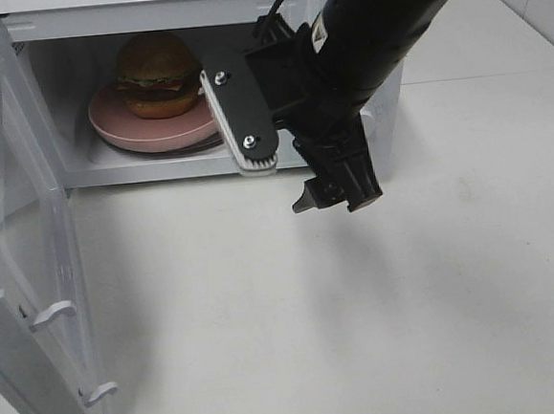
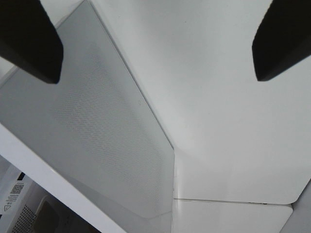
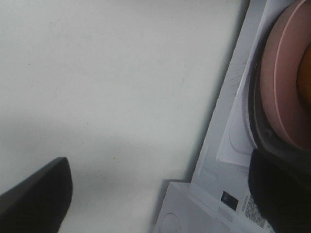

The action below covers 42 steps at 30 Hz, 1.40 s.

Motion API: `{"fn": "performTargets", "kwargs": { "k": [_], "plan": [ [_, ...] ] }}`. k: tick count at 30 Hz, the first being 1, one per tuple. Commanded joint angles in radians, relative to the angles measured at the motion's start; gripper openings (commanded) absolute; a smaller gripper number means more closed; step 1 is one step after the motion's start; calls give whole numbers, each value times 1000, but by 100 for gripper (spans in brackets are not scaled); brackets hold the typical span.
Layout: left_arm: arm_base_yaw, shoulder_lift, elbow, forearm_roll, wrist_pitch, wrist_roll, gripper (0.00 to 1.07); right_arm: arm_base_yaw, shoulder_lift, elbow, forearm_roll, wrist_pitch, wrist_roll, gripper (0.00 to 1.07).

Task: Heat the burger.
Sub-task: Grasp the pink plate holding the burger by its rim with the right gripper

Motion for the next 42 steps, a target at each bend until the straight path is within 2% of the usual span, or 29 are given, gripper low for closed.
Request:
{"fn": "performTargets", "kwargs": {
  "k": [1,5,6,8,12,15,17,18,20,21,22,26,27,28,30,33,34,38,42],
  "plan": [
    [5,-9,0,-8,-12,-3,98,7,78,-47,-52,-46,45,94],
    [5,-9,0,-8,-12,-3,98,7,133,-106,-59,-48,54,94],
    [5,-9,0,-8,-12,-3,98,7,175,-153,-74,-51,65,93],
    [5,-9,0,-8,-12,-3,98,7,193,-172,-79,-52,74,93],
    [5,-9,0,-8,-12,-3,98,5,296,-287,-79,-52,92,92],
    [5,-9,0,-8,-12,-3,98,4,318,-312,-79,-51,92,92],
    [5,-9,0,-8,-12,-3,98,4,408,-410,-79,-49,94,91],
    [5,-9,0,-8,-12,-3,98,4,408,-410,-79,-49,94,91],
    [5,-9,0,-8,-12,-3,98,4,471,-485,-79,-41,94,90],
    [5,-9,0,-8,-12,-3,98,4,471,-485,-79,-41,94,90],
    [5,-9,0,-8,-12,-3,98,-5,511,-533,-79,-32,94,90],
    [5,-9,0,-8,-12,-3,98,-9,565,-603,-79,-23,94,89],
    [5,-9,0,-8,-12,-3,98,-11,598,-654,-83,-14,94,89],
    [5,-9,0,-8,-12,-3,98,-11,598,-654,-83,-14,94,89],
    [5,-9,0,-8,-12,-3,98,-19,642,-721,-83,-2,94,88],
    [5,-9,0,-8,-12,-3,98,-22,667,-762,-83,12,94,87],
    [5,-9,0,-7,-12,-3,98,-30,688,-798,-77,14,94,85],
    [5,-9,0,-7,-12,-3,98,-32,717,-831,-74,14,94,81],
    [5,-9,0,-7,-12,-3,98,-32,748,-853,-63,13,94,70]
  ]
}}
